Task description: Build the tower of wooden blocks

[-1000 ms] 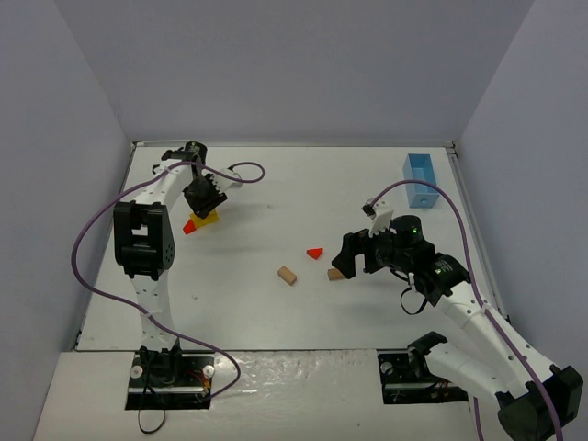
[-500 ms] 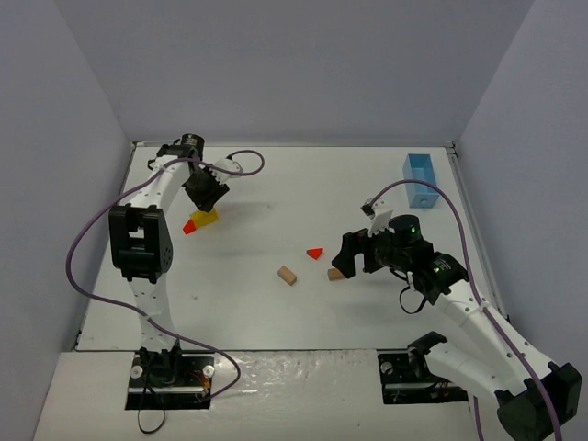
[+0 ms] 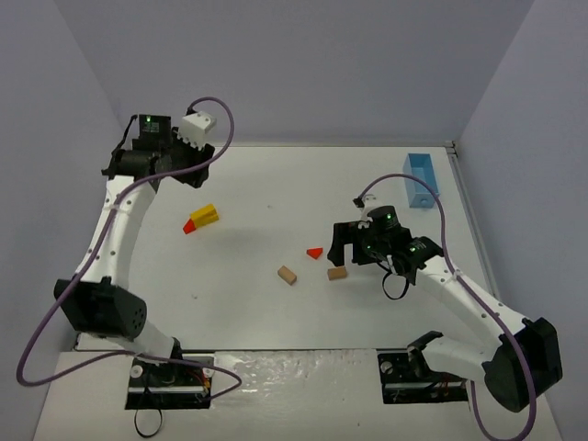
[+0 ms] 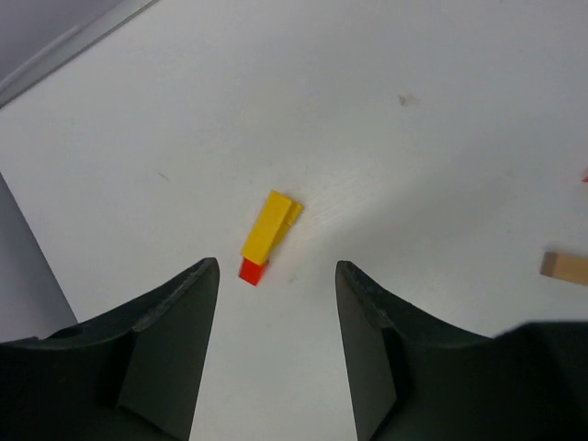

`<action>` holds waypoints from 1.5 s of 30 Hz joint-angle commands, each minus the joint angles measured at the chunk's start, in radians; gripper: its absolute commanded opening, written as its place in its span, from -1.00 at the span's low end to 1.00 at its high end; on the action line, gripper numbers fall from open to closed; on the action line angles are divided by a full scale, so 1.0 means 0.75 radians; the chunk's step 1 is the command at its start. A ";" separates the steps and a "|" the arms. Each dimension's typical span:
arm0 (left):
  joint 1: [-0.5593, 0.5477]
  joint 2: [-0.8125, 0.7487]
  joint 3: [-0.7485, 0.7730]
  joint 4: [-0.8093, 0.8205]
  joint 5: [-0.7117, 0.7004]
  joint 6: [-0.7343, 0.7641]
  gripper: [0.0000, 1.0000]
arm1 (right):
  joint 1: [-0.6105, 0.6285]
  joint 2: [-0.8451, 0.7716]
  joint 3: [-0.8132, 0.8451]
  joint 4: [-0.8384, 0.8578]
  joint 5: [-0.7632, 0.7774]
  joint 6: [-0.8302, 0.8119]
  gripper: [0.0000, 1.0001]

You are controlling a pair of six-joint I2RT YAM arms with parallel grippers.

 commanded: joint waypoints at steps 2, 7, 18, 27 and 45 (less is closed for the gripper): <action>-0.033 -0.387 -0.381 0.094 -0.091 -0.417 0.03 | 0.108 0.145 0.103 0.048 0.223 0.117 0.97; -0.035 -0.696 -0.686 0.140 -0.117 -0.568 0.14 | 0.224 0.323 0.222 0.057 0.345 0.105 0.96; -0.037 -1.012 -1.099 0.224 -0.083 -0.652 0.24 | 0.233 0.612 0.400 0.081 0.432 0.115 0.80; -0.038 -1.056 -1.299 0.423 -0.006 -0.852 0.24 | 0.235 0.736 0.440 0.077 0.642 0.410 0.40; -0.033 -1.024 -1.281 0.407 -0.022 -0.798 0.24 | 0.235 0.931 0.479 0.082 0.604 0.666 -0.43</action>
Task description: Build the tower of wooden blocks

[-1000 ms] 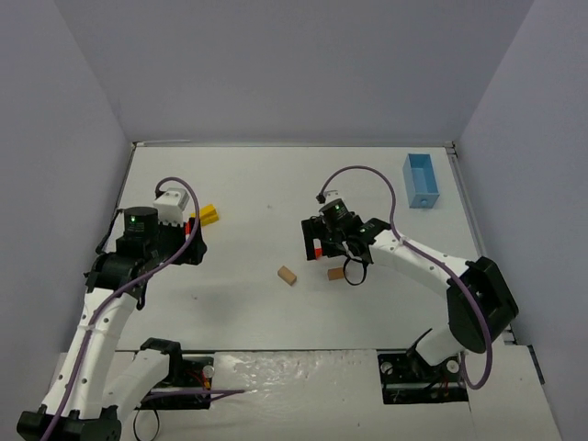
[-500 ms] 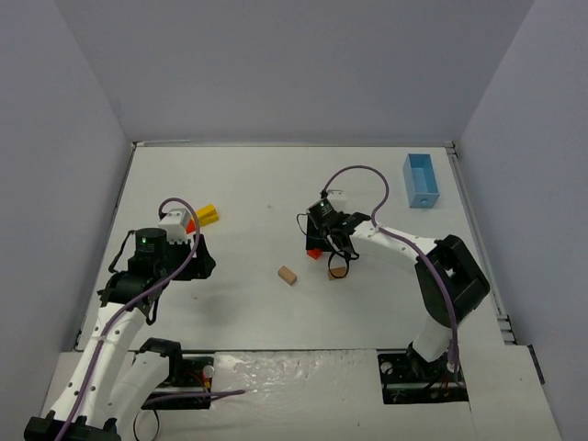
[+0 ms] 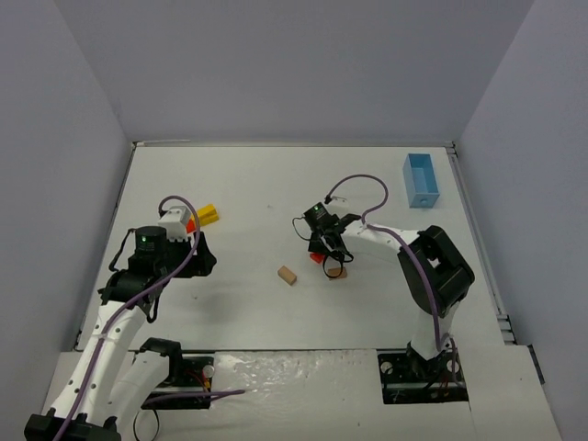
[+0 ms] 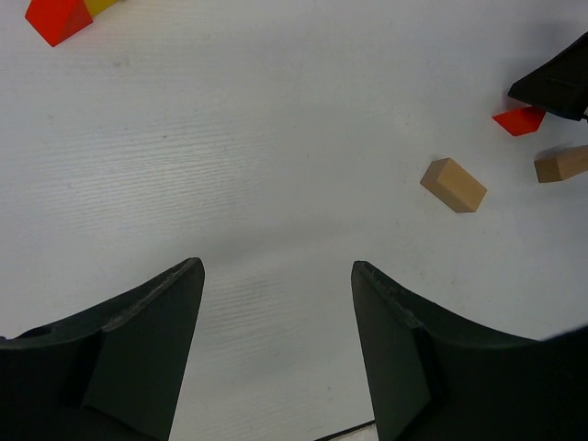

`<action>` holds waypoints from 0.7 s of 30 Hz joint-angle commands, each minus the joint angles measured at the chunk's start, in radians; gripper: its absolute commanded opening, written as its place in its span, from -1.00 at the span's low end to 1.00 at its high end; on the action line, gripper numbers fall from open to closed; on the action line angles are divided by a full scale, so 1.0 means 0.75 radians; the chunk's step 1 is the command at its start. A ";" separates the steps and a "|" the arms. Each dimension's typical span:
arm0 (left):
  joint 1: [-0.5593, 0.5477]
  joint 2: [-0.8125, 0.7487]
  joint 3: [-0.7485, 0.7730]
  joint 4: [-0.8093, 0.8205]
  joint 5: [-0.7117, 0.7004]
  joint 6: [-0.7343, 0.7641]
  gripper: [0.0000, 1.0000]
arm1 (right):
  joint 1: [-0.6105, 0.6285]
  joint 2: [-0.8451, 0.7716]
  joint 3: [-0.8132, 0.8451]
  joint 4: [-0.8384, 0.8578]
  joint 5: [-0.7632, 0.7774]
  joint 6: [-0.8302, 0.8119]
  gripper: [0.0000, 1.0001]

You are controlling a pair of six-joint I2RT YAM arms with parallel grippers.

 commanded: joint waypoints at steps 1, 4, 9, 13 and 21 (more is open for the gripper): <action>0.004 0.018 0.044 0.086 0.026 -0.013 0.24 | 0.005 0.015 0.071 0.019 -0.004 0.047 -0.50; 0.002 0.025 0.044 0.088 0.035 -0.013 0.24 | 0.016 0.002 0.062 0.022 -0.033 0.053 -0.71; 0.004 0.034 0.046 0.088 0.051 -0.013 0.24 | 0.036 -0.017 0.058 0.046 -0.071 0.033 -1.00; 0.004 0.046 0.047 0.090 0.069 -0.011 0.24 | 0.062 -0.034 0.078 0.050 -0.056 -0.023 -1.00; 0.002 0.062 0.048 0.094 0.087 -0.011 0.24 | 0.100 -0.174 0.065 0.048 -0.025 -0.246 -0.25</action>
